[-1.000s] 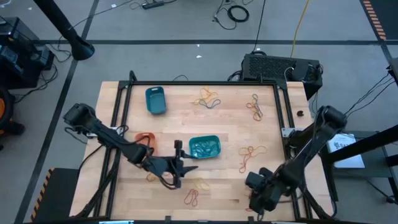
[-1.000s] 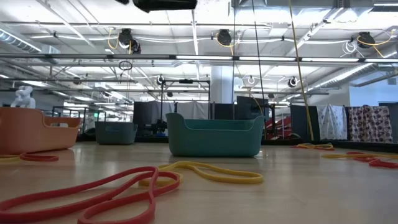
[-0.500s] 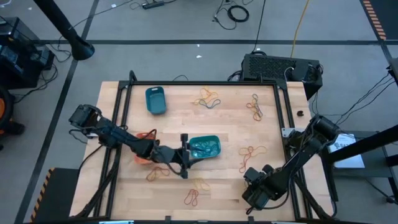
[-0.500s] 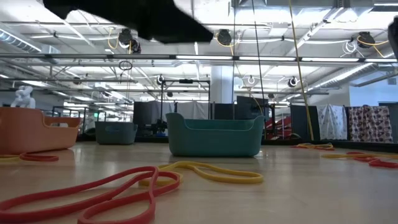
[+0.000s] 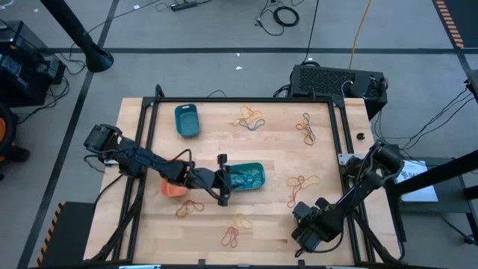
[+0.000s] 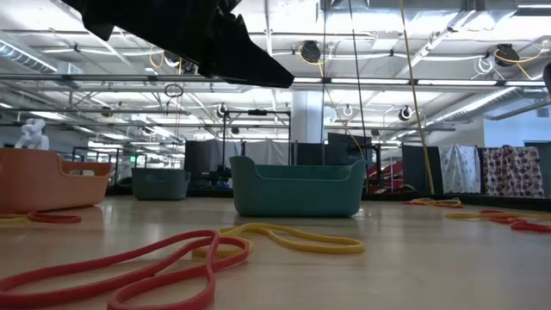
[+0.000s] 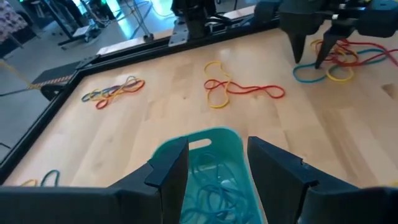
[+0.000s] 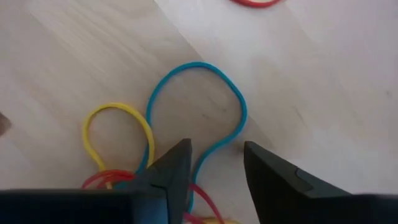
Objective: Sort rubber bands into baskets
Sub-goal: Put the blue rubber band into the green bin
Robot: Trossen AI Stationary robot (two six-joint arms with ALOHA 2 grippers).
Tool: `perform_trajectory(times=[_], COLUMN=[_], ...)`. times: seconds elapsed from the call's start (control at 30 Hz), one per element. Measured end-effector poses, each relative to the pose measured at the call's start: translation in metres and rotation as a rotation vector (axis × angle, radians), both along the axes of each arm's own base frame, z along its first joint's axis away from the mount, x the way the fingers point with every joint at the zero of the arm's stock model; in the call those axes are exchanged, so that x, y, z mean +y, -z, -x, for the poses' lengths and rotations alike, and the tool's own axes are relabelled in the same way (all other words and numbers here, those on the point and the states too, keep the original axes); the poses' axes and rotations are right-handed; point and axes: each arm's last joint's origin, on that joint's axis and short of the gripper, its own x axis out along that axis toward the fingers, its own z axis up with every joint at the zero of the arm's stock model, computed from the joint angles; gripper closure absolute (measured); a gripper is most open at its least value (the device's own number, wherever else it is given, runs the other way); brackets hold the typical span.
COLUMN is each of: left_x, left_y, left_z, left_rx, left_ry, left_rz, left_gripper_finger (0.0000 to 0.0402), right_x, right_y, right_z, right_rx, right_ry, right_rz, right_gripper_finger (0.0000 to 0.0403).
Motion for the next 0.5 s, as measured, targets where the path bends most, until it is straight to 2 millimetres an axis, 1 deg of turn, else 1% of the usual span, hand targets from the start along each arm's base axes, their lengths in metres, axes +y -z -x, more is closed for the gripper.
perform_trajectory(times=[0.13, 0.27, 0.3, 0.33, 0.43, 0.5], left_x=[-0.001, -0.001, -0.002, -0.002, -0.003, -0.003], left_y=[0.001, 0.002, 0.002, 0.002, 0.002, 0.002], left_z=[0.000, 0.001, 0.001, 0.001, 0.001, 0.001], left_rx=[0.007, 0.018, 0.020, 0.021, 0.024, 0.026], left_ry=[-0.004, 0.032, 0.046, 0.055, 0.078, 0.088], left_rz=[0.022, 0.037, 0.042, 0.046, 0.056, 0.059], left_gripper_finger=[0.0228, 0.0228, 0.0228, 0.0228, 0.0228, 0.0228], right_x=[-0.002, -0.002, -0.002, -0.003, -0.014, -0.021], right_y=[0.010, 0.009, 0.006, 0.003, -0.007, -0.019], right_z=[0.002, 0.002, 0.002, 0.003, 0.010, 0.012], right_rx=[-0.014, -0.039, -0.048, -0.054, -0.068, -0.140], right_ry=[-0.021, -0.067, -0.080, -0.089, -0.087, -0.085], right_rz=[-0.050, -0.079, -0.083, -0.072, 0.020, 0.078], right_gripper_finger=[0.0300, 0.0366, 0.0383, 0.0393, 0.0395, 0.0400])
